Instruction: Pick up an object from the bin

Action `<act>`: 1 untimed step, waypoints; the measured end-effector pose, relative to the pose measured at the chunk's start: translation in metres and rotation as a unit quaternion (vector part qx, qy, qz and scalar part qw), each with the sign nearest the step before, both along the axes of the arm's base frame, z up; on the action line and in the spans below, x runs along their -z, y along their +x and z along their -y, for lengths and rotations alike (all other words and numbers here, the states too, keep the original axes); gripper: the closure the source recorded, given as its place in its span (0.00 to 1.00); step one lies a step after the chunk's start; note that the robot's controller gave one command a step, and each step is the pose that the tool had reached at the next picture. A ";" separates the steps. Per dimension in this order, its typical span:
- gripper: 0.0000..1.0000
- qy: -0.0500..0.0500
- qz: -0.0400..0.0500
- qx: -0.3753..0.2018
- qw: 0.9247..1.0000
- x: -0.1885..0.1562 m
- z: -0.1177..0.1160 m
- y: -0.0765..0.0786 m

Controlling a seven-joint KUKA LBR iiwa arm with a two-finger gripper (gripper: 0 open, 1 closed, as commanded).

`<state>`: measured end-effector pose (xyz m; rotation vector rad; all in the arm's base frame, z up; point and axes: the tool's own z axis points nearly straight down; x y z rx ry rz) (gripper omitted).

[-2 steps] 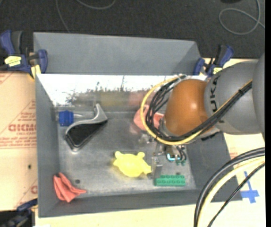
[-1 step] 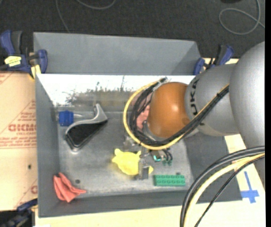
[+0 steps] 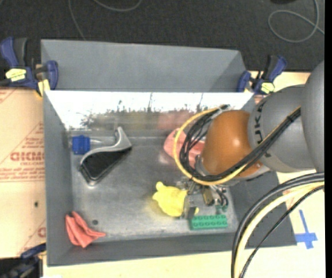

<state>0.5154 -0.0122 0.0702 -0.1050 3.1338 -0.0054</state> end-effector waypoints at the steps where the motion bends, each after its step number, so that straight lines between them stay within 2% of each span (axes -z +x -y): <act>1: 1.00 0.000 0.000 0.000 1.000 0.000 0.000 0.000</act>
Offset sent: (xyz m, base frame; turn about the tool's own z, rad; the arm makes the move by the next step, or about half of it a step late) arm 0.0035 0.0069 0.1309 -0.0085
